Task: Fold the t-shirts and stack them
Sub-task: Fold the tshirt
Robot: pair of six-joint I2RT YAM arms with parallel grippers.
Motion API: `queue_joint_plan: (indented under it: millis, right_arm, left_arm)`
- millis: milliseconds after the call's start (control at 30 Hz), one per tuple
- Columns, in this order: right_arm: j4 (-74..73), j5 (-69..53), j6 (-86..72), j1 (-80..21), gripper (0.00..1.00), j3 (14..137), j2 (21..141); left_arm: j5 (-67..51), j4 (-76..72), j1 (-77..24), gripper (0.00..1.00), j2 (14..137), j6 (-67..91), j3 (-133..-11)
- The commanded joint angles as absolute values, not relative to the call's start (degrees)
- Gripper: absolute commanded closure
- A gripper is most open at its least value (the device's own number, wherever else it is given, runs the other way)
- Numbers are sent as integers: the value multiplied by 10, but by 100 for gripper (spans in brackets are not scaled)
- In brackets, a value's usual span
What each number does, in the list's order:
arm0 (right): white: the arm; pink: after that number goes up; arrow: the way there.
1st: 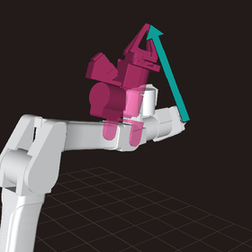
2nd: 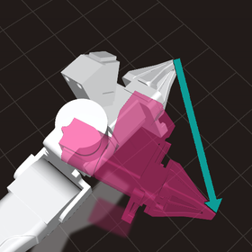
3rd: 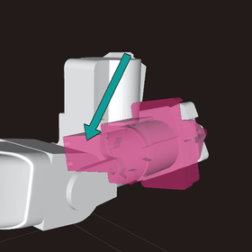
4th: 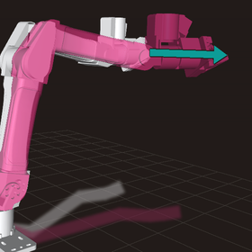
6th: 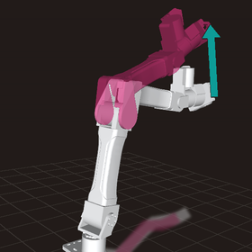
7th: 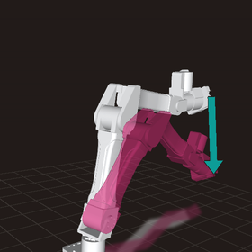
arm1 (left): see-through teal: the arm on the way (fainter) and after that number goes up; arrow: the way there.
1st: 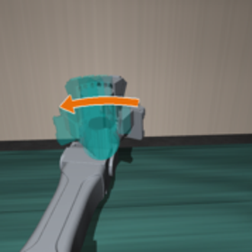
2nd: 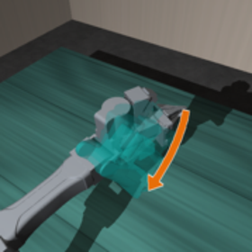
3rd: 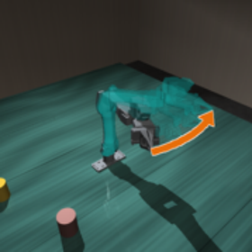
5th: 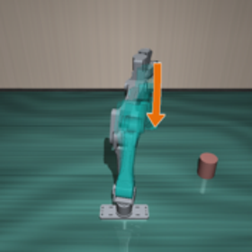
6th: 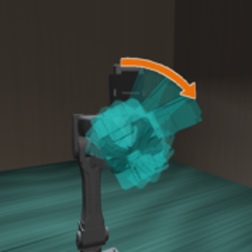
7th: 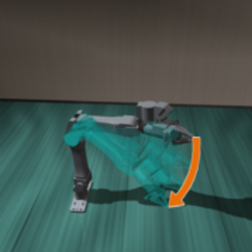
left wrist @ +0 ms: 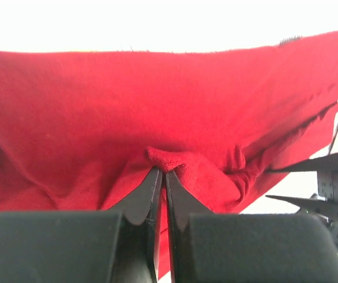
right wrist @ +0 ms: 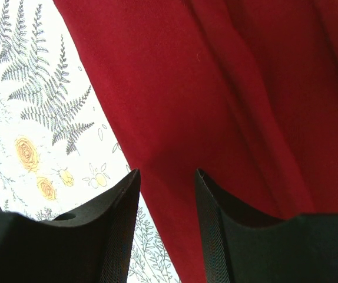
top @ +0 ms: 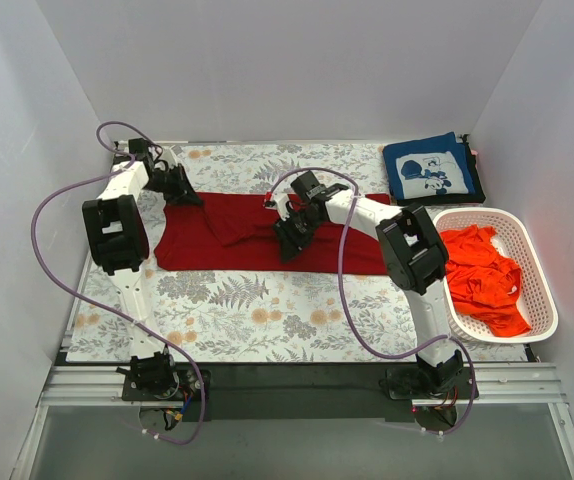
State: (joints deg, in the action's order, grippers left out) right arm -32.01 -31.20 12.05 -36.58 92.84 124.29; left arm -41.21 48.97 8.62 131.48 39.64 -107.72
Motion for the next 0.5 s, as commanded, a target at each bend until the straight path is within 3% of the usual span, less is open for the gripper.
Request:
queue_joint_plan:
  millis: [0,33,100,133,467]
  right_arm:
    - [-338,-294,129,-356,52,909,1220]
    - [-340,-290,129,-354,52,907,1219]
    - [-346,-284,127,-347,52,899,1212]
    - [-349,-283,127,-344,52,897,1209]
    - [-366,-276,133,-298,53,871,1146]
  left_arm:
    - [-404,453,88,98,1287,426,-1090]
    - [-401,455,88,74,1285,425,-1092]
    - [-397,473,90,55,1279,412,-1090]
    - [-401,475,92,52,1273,404,-1084]
    - [-446,517,69,52,1121,305,-904]
